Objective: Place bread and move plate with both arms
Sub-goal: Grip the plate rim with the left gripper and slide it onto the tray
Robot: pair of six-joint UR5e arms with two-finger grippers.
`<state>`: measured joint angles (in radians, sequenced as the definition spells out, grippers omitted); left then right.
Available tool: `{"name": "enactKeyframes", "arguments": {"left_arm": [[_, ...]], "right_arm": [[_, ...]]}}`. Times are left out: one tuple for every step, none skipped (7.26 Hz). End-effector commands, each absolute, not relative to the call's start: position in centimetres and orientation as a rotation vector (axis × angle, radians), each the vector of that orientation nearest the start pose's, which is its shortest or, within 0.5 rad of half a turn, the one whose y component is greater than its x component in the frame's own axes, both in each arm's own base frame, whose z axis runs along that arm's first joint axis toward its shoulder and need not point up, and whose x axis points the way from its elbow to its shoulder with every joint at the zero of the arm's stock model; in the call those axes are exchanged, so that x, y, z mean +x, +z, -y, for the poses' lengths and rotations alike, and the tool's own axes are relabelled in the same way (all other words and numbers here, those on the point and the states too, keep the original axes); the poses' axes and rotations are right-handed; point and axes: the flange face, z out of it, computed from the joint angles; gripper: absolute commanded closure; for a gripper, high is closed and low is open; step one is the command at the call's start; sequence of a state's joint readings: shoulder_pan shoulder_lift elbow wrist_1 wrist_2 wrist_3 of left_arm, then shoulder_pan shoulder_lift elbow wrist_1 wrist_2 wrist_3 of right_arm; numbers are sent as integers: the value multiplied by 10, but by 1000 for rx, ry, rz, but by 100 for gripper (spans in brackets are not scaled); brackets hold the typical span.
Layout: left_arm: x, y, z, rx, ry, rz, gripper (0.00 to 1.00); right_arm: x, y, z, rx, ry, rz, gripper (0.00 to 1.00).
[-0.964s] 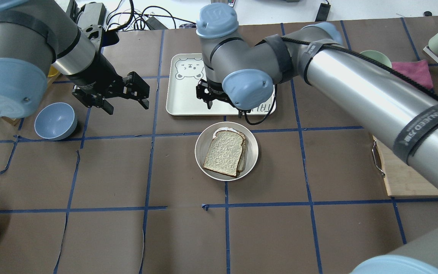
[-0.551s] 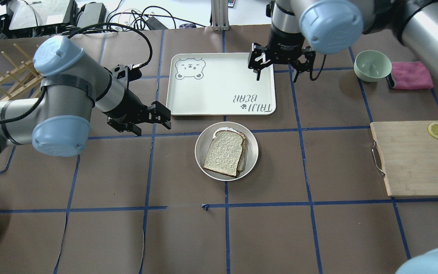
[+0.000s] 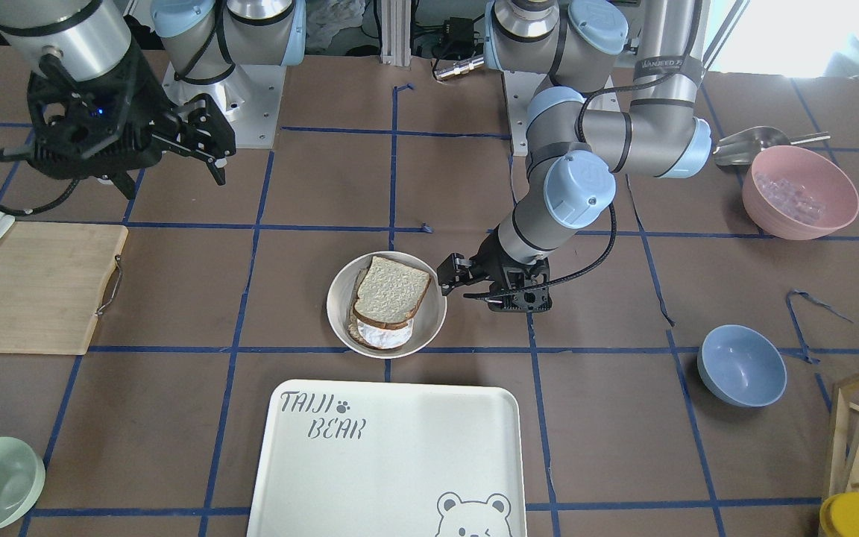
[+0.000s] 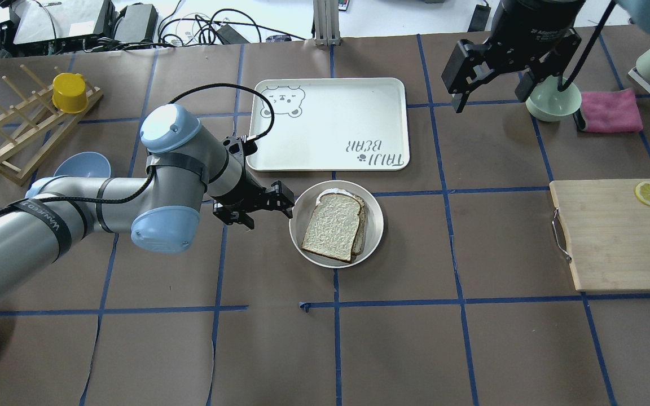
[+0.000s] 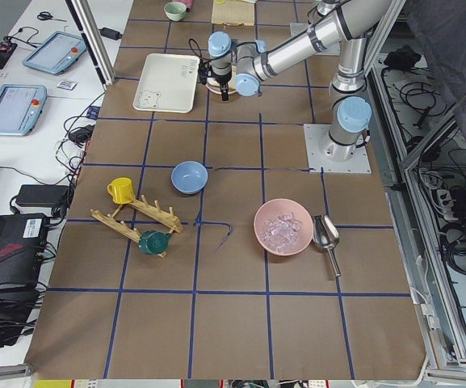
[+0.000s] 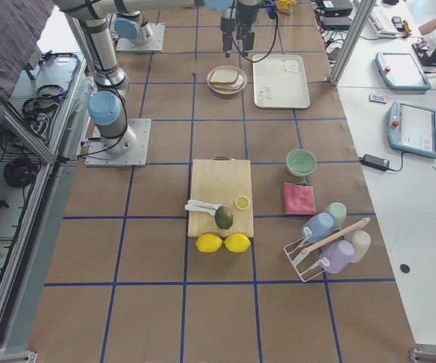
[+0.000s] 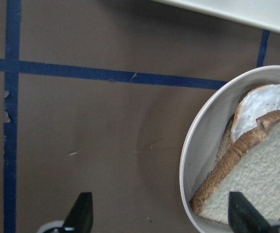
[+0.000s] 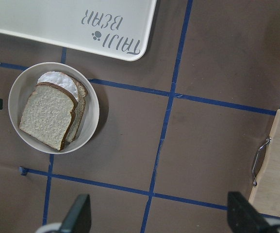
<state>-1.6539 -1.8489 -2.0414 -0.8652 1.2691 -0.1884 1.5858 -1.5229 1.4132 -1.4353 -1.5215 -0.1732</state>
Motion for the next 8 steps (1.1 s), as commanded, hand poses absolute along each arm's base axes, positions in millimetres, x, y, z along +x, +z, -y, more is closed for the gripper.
{"name": "enactKeyframes", "arguments": {"left_arm": [[-219, 178, 478, -158, 202, -3418, 27], [-223, 176, 478, -143, 194, -3421, 47], [-226, 174, 476, -128, 194, -3437, 69], [-229, 172, 473, -113, 209, -3462, 90], [-229, 171, 471, -99, 186, -3466, 100], [-229, 172, 472, -90, 180, -3468, 100], [-229, 174, 473, -70, 168, -3470, 100], [-225, 186, 473, -18, 114, -3478, 100]], "right_arm": [[146, 523, 499, -288, -47, -3084, 0], [146, 524, 507, -307, -164, -3086, 0], [139, 528, 504, -304, -162, -3155, 0], [156, 529, 501, -348, -169, -3191, 0], [171, 528, 496, -400, -169, -3211, 0], [171, 521, 498, -400, -146, -3193, 0], [166, 519, 499, -377, -131, -3206, 0], [165, 514, 497, -370, -114, -3204, 0]]}}
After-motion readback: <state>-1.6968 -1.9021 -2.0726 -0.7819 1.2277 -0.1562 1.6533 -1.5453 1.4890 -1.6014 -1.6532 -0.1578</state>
